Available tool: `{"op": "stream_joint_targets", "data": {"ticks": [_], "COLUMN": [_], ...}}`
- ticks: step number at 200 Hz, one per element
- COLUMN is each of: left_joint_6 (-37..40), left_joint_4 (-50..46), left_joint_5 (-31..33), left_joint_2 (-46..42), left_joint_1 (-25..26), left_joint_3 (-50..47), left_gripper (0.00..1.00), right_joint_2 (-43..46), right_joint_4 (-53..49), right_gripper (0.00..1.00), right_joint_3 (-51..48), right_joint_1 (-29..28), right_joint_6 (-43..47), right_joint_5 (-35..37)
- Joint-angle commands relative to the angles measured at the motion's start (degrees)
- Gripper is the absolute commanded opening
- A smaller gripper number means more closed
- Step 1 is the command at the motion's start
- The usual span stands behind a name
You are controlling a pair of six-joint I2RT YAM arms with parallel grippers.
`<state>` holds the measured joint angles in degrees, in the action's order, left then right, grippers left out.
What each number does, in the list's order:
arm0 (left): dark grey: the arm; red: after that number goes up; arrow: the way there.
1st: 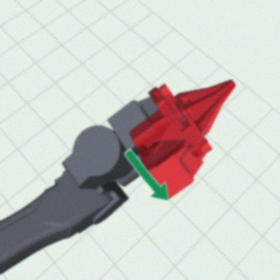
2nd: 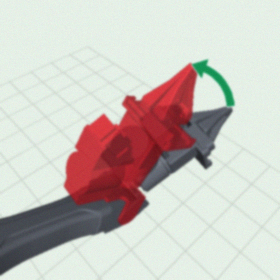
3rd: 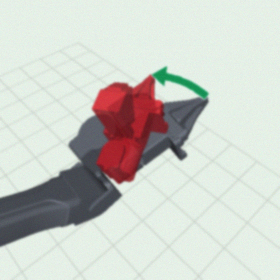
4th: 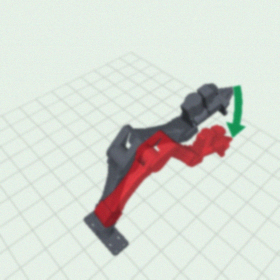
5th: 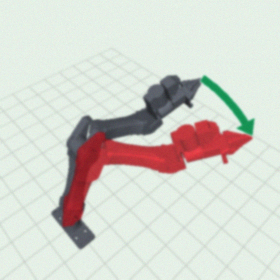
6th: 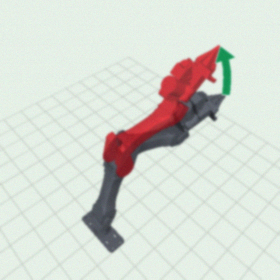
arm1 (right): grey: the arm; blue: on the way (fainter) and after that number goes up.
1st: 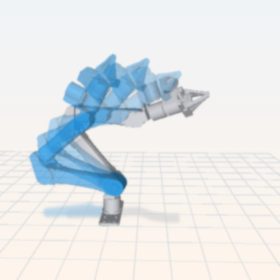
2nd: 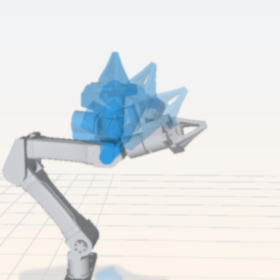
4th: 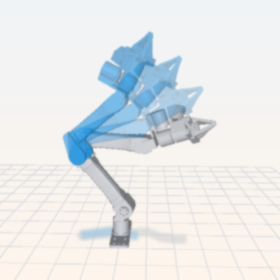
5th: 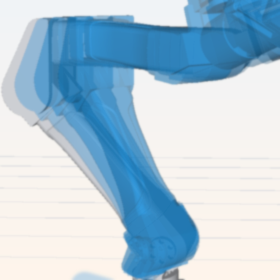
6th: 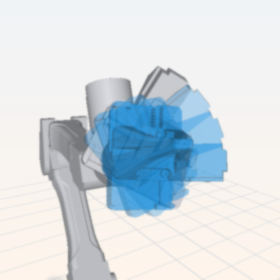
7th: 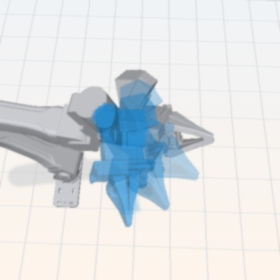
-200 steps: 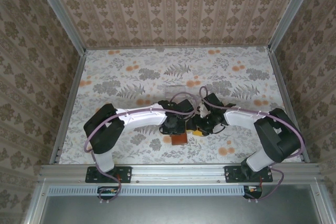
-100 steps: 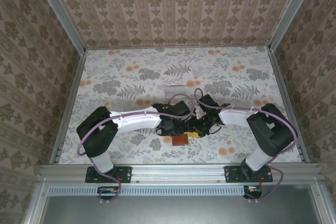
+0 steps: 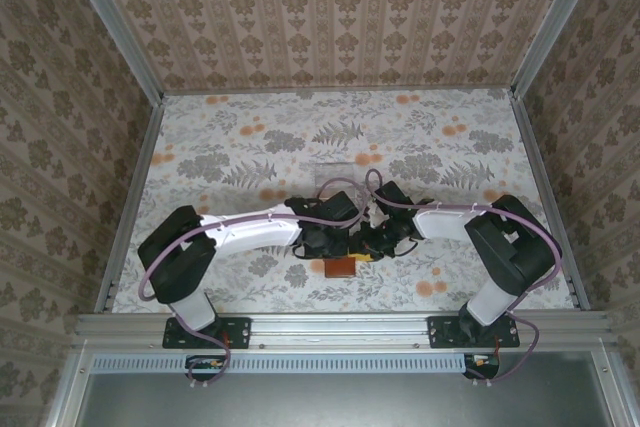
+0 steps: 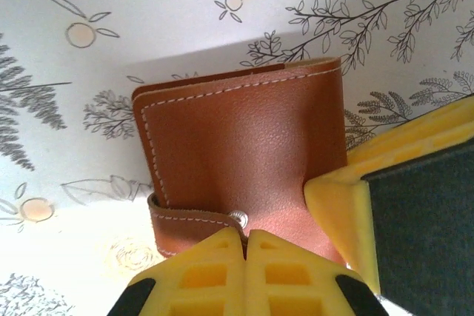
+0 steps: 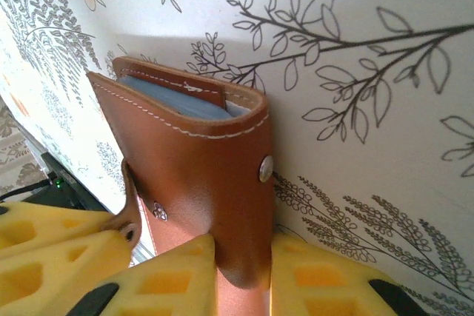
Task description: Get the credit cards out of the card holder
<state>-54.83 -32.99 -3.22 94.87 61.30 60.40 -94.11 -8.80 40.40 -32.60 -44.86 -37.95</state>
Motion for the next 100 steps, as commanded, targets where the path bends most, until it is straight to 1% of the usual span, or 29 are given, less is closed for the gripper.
{"op": "stream_joint_targets", "data": {"ticks": [1,38,50,59,84,100], "left_joint_6": [1.5,1.4,1.3,1.3,1.8,2.1], "left_joint_4": [-3.7,-3.6,-3.6,-3.1,-1.8,-0.4], "left_joint_5": [1.9,1.6,1.6,1.6,1.1,0.4], "left_joint_2": [-3.5,-5.9,-6.6,-7.3,-8.6,-9.0], "left_joint_1": [-0.8,-2.3,-2.8,-3.1,-3.4,-3.8], "left_joint_3": [-1.5,-5.2,-6.1,-6.7,-7.8,-8.4], "left_gripper": [0.00,0.00,0.02,0.05,0.20,0.24], "right_joint_2": [0.4,1.2,1.2,1.1,0.9,1.2], "right_joint_4": [-1.9,-5.6,-7.0,-7.4,-8.1,-8.4], "right_gripper": [0.19,0.19,0.20,0.23,0.28,0.30], "right_joint_3": [0.6,1.7,2.4,2.7,3.4,3.6], "right_joint_1": [-0.4,-0.4,-0.4,-0.4,-0.4,-0.4], "right_joint_6": [1.3,3.1,3.8,4.0,4.1,4.1], "right_joint_5": [3.5,5.7,6.3,6.5,6.4,6.5]}}
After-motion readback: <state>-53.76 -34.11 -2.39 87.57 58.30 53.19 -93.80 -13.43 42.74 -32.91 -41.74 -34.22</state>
